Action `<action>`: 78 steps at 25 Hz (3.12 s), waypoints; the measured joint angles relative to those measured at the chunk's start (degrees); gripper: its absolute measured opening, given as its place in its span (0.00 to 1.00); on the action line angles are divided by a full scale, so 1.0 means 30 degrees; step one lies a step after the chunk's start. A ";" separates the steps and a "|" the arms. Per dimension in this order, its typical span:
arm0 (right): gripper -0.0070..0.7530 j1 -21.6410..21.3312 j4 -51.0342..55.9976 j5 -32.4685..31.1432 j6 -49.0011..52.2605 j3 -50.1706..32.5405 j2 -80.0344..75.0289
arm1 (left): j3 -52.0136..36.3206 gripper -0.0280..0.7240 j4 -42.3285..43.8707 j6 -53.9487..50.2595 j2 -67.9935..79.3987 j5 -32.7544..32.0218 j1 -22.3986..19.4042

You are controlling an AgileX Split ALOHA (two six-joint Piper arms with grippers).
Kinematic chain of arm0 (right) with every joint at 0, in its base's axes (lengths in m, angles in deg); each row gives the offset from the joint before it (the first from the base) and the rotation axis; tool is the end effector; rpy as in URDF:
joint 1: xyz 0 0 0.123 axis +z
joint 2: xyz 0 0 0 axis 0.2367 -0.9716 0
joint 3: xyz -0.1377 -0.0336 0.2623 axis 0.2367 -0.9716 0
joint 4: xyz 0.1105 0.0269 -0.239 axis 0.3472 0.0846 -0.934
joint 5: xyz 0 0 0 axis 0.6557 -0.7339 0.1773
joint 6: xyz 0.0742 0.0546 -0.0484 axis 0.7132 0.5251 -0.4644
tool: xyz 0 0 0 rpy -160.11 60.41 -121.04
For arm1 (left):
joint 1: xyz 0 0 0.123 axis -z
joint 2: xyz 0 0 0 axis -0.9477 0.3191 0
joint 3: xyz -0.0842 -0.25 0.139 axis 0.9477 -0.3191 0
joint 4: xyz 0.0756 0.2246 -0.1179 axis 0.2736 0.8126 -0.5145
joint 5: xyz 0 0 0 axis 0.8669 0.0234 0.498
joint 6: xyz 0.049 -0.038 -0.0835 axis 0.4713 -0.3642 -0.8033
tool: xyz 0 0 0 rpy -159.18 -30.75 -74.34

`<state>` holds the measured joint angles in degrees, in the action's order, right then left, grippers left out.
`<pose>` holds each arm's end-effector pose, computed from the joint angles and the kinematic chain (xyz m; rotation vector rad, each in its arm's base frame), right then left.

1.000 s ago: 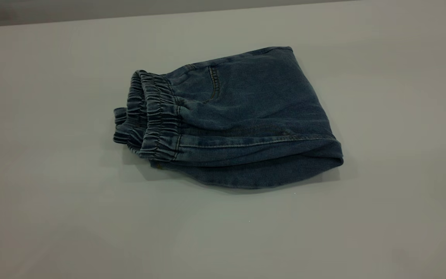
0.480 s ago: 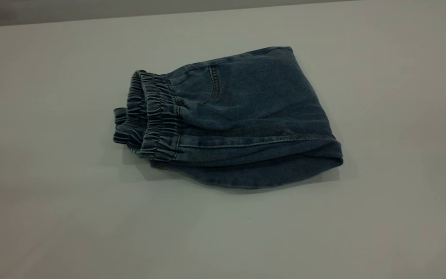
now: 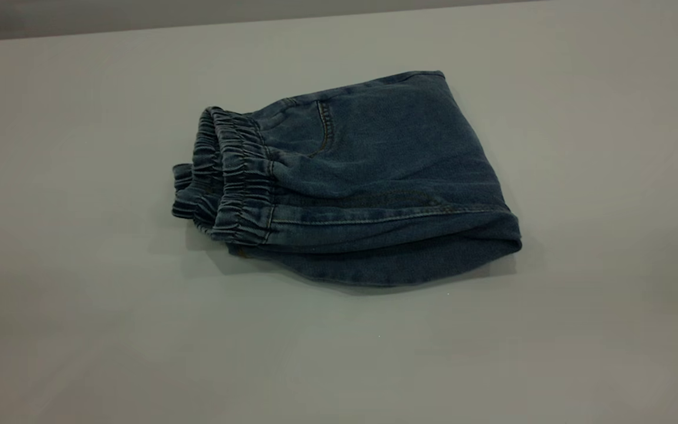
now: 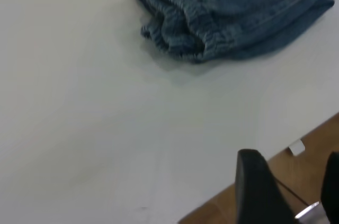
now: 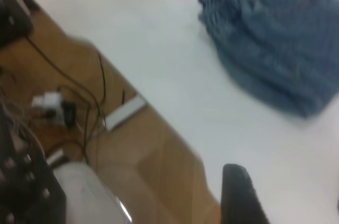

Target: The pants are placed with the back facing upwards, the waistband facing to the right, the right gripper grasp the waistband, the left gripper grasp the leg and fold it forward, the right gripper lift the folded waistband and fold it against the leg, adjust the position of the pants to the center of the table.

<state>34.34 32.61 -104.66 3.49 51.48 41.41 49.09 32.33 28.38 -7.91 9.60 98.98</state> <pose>0.0206 0.0296 0.2885 -0.8505 2.1159 0.5529 0.0214 -0.0171 0.2919 0.5951 2.2082 -0.2991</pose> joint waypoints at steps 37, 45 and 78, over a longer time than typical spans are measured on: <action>0.45 -1.2359 0.0120 0.0070 -0.0051 -0.0872 0.2005 | -0.1538 0.44 0.0059 0.0014 -0.0400 0.1422 -0.5807; 0.45 -1.3797 0.0101 0.0014 -0.0051 -0.0872 0.4291 | -0.1518 0.44 0.0059 -0.0004 -0.2851 0.1422 -0.8086; 0.45 -1.3741 0.0140 0.0084 -0.0035 -0.0872 0.4257 | -0.1518 0.44 0.0042 -0.0004 -0.4150 0.1414 -0.8213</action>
